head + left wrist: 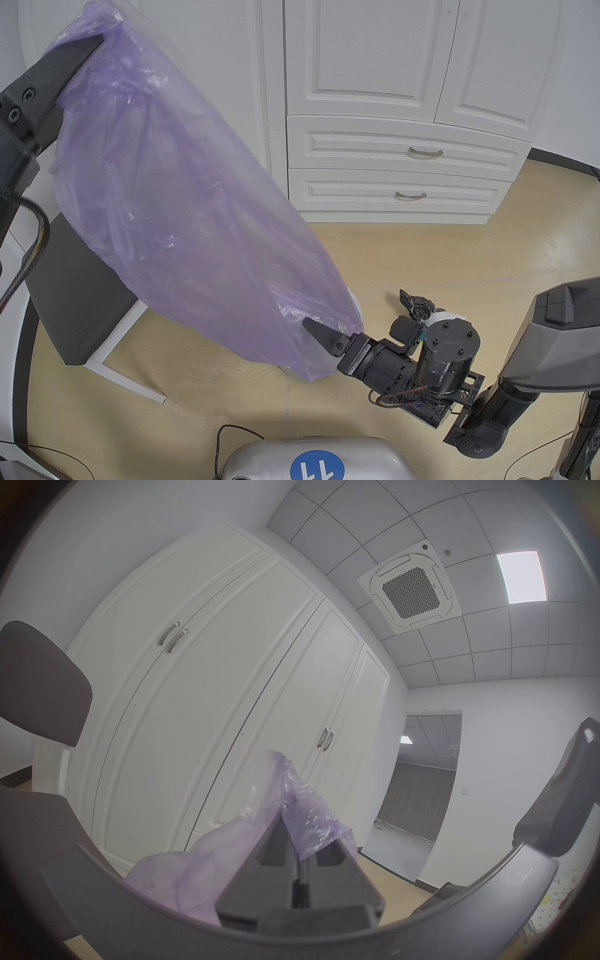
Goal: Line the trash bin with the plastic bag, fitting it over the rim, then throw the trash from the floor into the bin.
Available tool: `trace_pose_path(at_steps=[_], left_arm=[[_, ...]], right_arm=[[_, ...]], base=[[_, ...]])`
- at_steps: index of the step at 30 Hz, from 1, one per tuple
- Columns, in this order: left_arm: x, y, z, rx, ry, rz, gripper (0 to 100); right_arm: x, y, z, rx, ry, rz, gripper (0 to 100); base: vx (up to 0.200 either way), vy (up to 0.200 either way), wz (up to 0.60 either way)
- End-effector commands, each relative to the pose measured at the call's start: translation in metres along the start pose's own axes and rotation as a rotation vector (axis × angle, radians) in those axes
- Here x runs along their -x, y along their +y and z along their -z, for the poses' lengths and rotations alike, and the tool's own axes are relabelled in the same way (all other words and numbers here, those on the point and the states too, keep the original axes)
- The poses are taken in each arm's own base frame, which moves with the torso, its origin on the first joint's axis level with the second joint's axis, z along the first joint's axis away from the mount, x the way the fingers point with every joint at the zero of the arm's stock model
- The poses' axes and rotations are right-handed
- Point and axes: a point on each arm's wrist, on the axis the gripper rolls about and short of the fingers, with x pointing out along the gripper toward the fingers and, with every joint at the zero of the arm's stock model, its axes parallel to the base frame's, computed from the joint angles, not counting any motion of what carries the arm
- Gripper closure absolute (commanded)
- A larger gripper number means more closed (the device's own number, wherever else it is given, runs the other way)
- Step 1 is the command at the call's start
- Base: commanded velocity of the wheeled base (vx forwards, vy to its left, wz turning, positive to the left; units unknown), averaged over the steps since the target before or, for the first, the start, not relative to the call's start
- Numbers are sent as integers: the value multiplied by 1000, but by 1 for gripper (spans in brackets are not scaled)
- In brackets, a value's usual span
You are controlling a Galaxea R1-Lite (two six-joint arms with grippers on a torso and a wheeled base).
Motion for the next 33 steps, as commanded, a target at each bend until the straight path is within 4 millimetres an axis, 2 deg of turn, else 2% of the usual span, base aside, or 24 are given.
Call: trace_pose_path(at_steps=[1, 9, 19, 26, 33], left_arm=[[0, 0, 1, -1, 4, 0, 100], [1, 0, 1, -2, 4, 1, 100], [2, -2, 4, -20, 17, 13, 100], [2, -2, 4, -20, 17, 13, 100], [2, -2, 4, -21, 17, 13, 100]], right_arm=[[-2, -3, 2, 1, -3, 1, 0], [-4, -10, 1, 45, -10, 26, 0], [8, 12, -12, 96, -64, -19, 0], [8, 13, -1, 118, -37, -17, 0], [9, 15, -3, 119, -57, -10, 0]], base=[[0, 0, 0], [0, 0, 0], [0, 0, 0], [0, 0, 0], [0, 0, 0]])
